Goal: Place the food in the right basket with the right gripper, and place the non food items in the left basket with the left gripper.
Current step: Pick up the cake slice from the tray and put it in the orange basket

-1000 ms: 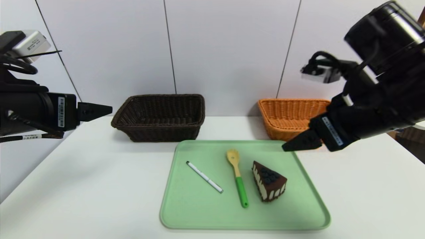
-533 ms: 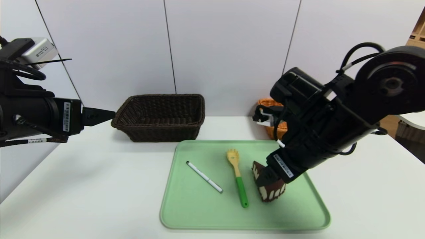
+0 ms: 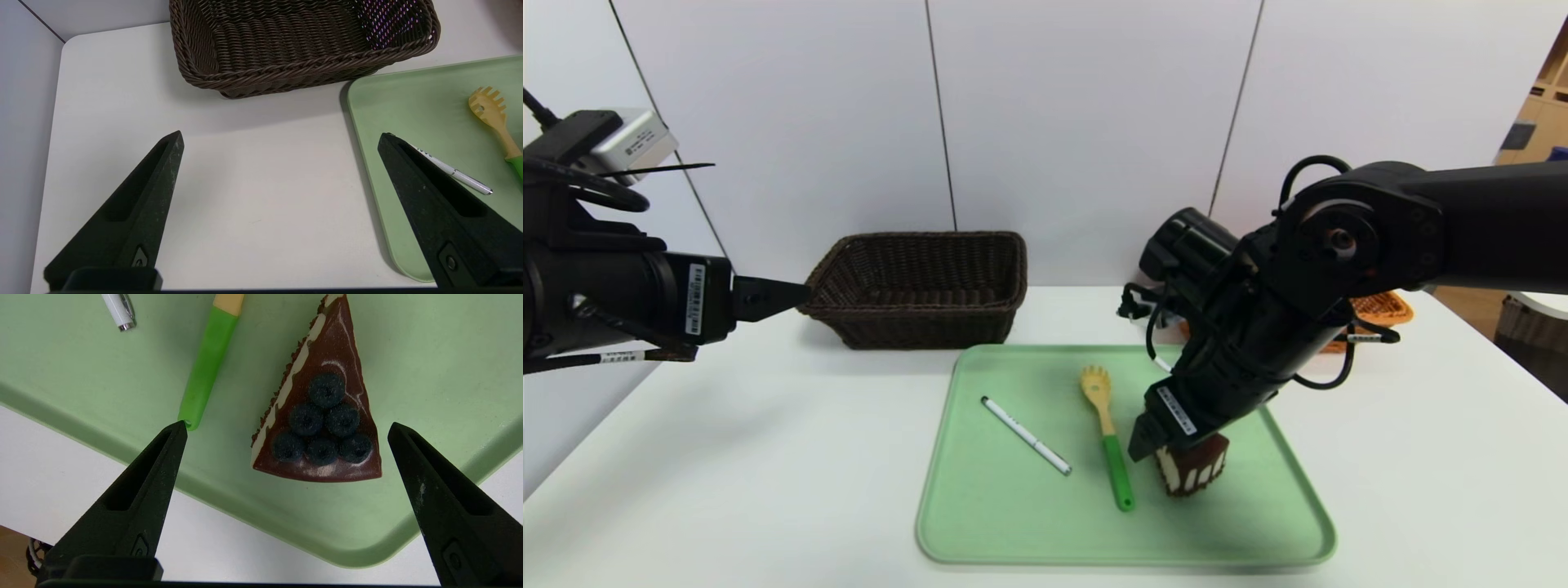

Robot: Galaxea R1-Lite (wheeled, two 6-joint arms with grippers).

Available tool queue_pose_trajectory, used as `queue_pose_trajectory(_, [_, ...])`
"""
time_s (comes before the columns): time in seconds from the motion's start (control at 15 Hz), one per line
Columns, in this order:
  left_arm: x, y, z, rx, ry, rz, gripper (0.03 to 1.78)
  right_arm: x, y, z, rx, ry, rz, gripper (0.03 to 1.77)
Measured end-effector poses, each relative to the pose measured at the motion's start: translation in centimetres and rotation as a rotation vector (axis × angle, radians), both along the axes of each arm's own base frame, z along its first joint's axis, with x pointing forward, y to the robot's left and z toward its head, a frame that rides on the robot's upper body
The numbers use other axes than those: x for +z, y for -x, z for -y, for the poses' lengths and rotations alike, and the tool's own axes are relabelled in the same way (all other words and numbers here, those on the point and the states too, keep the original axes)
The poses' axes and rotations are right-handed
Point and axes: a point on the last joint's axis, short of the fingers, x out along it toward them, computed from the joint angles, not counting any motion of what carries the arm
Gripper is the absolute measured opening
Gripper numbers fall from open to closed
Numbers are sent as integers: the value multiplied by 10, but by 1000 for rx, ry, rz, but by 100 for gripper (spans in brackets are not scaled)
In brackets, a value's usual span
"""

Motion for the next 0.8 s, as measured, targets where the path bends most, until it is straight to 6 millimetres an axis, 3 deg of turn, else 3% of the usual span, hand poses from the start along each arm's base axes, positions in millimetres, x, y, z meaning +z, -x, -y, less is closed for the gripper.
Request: queue_pose_trajectory(0.8, [1, -1, 2, -7, 0, 3, 169, -24, -17, 1, -59, 74, -33, 170])
